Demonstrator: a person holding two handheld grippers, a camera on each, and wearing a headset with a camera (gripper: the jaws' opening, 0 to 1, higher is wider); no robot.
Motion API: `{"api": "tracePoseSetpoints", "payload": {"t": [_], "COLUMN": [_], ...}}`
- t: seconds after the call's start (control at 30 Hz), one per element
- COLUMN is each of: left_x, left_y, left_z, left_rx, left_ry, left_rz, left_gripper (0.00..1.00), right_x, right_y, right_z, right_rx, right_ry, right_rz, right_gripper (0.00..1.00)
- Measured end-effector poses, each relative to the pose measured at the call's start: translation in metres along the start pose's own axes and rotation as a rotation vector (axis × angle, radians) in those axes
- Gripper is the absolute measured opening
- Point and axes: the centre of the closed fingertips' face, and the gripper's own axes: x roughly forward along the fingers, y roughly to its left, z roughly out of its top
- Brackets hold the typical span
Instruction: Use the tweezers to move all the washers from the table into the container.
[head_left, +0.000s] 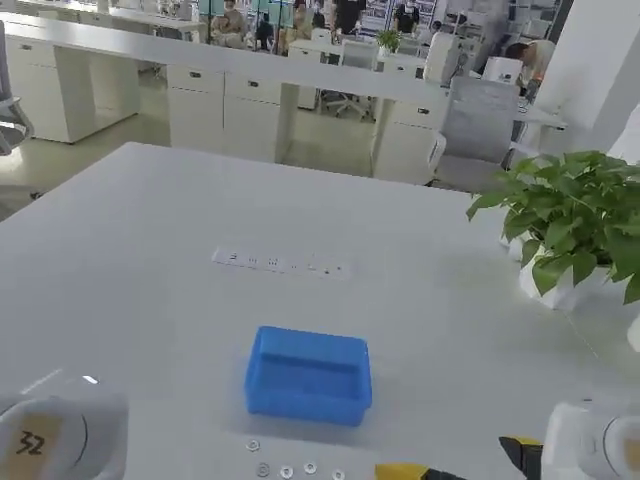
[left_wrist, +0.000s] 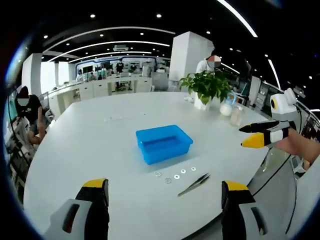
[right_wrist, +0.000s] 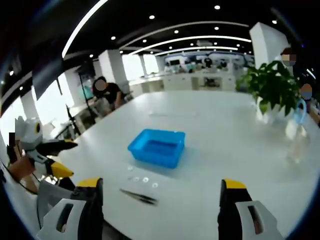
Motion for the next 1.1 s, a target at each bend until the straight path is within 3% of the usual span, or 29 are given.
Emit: {"api": "tracePoseSetpoints", "payload": {"t": [0.9, 1.1], "left_x": [0.0004, 0.0023], "left_y": [-0.0025, -0.0037], "left_z": [-0.0024, -0.0021], "left_rx": [0.026, 0.058], "left_ry": [0.014, 0.014], "left_rz": [-0.009, -0.022], "left_gripper": [0.92, 0.89], "right_x": [0.0001, 0.002], "right_y": [-0.0013, 0.0014], "right_z": [-0.0033, -0.0045], "right_rx": [0.002, -0.009], "right_ry": [0.003, 0.014], "right_rz": [-0.007, -0.003], "right_gripper": [0.96, 0.95]}}
